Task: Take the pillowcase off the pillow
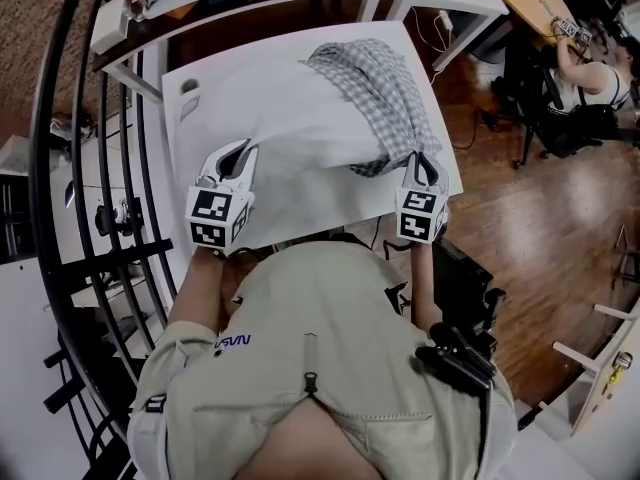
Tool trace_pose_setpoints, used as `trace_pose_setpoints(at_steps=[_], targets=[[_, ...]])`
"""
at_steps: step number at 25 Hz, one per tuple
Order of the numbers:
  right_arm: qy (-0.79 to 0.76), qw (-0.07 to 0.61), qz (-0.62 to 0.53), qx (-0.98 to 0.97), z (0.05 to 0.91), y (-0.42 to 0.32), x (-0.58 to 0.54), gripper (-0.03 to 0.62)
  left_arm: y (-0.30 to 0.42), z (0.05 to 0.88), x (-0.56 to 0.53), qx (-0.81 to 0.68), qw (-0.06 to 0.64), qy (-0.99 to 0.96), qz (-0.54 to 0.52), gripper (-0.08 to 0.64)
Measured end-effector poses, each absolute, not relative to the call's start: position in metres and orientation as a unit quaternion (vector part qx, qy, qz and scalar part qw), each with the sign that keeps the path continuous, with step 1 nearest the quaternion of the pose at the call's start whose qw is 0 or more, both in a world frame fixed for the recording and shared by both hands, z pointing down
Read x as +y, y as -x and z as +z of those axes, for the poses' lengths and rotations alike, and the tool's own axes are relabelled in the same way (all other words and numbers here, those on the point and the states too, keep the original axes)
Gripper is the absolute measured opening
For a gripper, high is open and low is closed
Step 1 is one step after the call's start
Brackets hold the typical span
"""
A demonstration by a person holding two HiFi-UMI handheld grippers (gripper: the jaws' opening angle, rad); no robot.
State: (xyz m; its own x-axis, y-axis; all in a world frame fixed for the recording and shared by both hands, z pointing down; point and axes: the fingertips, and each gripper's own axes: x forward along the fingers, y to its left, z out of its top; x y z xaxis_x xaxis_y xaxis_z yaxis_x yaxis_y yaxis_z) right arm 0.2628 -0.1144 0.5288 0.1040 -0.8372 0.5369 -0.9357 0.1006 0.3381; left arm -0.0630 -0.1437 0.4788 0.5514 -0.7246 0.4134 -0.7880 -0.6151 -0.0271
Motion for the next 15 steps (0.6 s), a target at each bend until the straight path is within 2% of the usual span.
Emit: trace_pose_setpoints(at_steps=[4, 9, 15], targets=[[-0.655, 0.354, 0.131, -0.654, 0.576, -0.276, -0.102, 0.026, 0.056, 0.516, -0.121, -0.417, 0.127, -0.877, 0.203, 0.023], [-0.623, 0.312, 0.230, -0.679, 0.612, -0.280, -0.090, 0.031, 0.035, 0.541, -0.102, -0.387, 0.142, -0.884, 0.221, 0.025], [-0.581, 0.283, 0.212, -0.733, 0.579, -0.270, -0.082, 0.129, 0.021, 0.509, -0.074, -0.343, 0.122, -0.901, 0.235, 0.117]])
